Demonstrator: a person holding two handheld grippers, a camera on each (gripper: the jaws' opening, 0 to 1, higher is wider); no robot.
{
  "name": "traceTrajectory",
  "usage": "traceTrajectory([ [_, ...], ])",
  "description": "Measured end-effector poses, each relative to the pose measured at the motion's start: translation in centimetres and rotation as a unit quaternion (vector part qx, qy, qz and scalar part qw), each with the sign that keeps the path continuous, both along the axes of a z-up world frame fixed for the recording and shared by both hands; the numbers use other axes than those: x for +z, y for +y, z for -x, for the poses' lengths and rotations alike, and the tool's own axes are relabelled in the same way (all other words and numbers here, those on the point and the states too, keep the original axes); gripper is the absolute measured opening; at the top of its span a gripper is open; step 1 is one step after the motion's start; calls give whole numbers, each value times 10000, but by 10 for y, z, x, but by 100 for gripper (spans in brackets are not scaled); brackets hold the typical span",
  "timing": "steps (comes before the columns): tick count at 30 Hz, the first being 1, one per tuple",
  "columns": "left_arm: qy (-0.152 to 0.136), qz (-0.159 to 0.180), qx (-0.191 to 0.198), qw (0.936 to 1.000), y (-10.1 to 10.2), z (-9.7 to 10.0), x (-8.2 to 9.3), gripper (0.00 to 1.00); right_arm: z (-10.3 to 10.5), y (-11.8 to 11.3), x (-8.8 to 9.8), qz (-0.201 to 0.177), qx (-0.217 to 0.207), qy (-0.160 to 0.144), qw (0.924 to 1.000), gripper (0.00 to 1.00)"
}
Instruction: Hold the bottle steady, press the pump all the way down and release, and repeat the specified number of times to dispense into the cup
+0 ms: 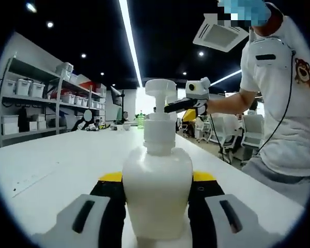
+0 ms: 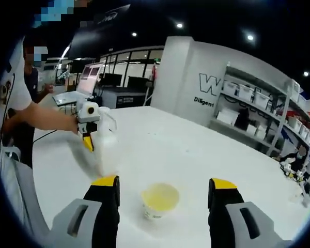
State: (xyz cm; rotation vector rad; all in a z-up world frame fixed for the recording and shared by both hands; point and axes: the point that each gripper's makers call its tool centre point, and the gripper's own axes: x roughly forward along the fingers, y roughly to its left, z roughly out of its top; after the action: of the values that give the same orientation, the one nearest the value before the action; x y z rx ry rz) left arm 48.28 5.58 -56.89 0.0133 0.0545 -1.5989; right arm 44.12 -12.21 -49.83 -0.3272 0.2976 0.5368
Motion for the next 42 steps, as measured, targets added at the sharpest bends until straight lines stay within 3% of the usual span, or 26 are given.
traceTrajectory([
  [9, -14, -54, -107, 9999, -36, 2, 1, 44, -1, -9, -5, 78, 46, 46, 9999, 67],
  [13, -6, -93, -155, 9998, -52, 2, 0, 44, -1, -9, -12, 183, 340, 300, 9988, 66],
  [15, 3, -99, -204, 9997, -58, 4, -1, 44, 3, -6, -17, 120, 581, 700, 9958, 68],
  [20, -15, -178, -316, 9993, -64, 6, -1, 44, -7, -14, -12, 544, 755, 644, 9936, 63],
  [27, -5, -253, -375, 9990, -74, 7, -2, 44, -3, -3, -15, 870, 1283, 932, 9835, 60],
  [29, -14, -295, -417, 9987, -78, 7, -3, 44, 2, 2, -19, 861, 1480, 1233, 9775, 59],
  [31, -13, -309, -448, 9985, -81, 7, -3, 44, 2, 6, -14, 895, 1669, 1245, 9740, 50],
  [33, -21, -330, -470, 9983, -84, 7, -3, 44, 1, 9, -12, 979, 1749, 1370, 9701, 51],
  [35, -23, -361, -479, 9982, -87, 7, -4, 44, -3, 15, -3, 936, 1907, 1254, 9691, 51],
  [37, -12, -339, -498, 9982, -89, 7, -4, 44, -2, 17, -4, 967, 1951, 1494, 9645, 52],
  [39, -25, -358, -509, 9981, -91, 6, -5, 44, -5, 22, 3, 995, 2073, 1452, 9623, 50],
  [41, -31, -371, -519, 9980, -92, 6, -5, 44, -2, 23, 2, 1056, 2192, 1679, 9553, 48],
  [42, -23, -389, -527, 9978, -93, 6, -5, 44, -12, 18, 8, 1155, 2251, 1583, 9544, 48],
])
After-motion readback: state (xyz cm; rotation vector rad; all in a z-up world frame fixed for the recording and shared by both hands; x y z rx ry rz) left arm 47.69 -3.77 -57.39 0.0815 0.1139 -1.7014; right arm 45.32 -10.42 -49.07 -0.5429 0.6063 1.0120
